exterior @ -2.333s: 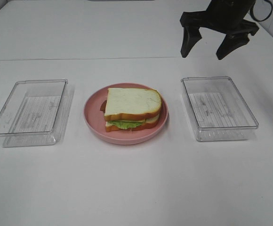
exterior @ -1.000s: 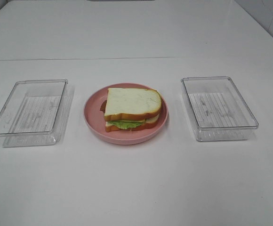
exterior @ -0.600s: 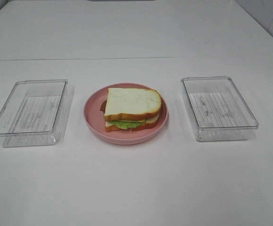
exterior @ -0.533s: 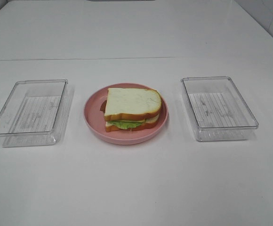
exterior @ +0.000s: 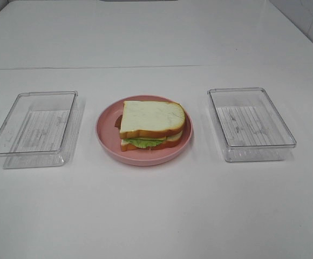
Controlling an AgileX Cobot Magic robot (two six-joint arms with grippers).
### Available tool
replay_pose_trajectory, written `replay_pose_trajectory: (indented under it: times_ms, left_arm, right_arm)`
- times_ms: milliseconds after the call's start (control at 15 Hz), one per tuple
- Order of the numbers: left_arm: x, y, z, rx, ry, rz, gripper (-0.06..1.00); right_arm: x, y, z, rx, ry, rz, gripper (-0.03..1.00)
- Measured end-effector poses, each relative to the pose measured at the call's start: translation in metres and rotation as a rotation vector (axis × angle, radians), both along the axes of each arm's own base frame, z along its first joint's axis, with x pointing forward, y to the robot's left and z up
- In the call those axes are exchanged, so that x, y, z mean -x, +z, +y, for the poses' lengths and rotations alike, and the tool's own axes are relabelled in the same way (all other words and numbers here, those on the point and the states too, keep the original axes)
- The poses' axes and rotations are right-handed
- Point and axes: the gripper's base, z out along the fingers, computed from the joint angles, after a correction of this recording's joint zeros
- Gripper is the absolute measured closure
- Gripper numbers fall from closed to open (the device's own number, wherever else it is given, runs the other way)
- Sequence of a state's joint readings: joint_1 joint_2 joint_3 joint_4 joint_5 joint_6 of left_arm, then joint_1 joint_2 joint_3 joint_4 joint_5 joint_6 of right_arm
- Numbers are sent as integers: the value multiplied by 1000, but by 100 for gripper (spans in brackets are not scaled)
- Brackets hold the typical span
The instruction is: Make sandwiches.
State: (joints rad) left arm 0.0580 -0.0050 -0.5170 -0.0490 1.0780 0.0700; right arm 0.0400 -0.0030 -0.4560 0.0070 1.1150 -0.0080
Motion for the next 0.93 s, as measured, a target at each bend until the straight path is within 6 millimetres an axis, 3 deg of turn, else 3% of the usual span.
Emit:
replay_pose_trajectory:
  times_ms: [933]
  left_arm:
    - [0, 0, 0, 0, 0, 0, -4]
  right_arm:
    - [-1, 0, 0, 1, 1, -4, 10]
